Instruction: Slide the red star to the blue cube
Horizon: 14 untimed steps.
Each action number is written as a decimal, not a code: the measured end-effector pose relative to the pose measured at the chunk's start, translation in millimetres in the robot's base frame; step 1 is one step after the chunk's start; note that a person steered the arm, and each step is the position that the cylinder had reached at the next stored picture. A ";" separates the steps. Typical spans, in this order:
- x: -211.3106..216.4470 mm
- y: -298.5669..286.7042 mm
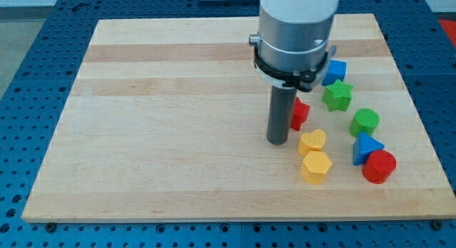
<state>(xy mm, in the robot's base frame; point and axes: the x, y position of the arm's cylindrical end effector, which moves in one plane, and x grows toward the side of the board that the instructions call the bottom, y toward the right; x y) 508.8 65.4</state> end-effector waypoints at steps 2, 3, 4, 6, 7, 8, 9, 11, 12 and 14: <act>-41.2 32.0; -88.6 22.7; -129.2 0.9; -137.3 -12.0; -160.0 -29.2; -184.2 -29.6; -189.6 -12.0; -212.8 -5.9; -241.8 -15.4; -221.1 5.4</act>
<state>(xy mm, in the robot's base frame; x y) 287.7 70.8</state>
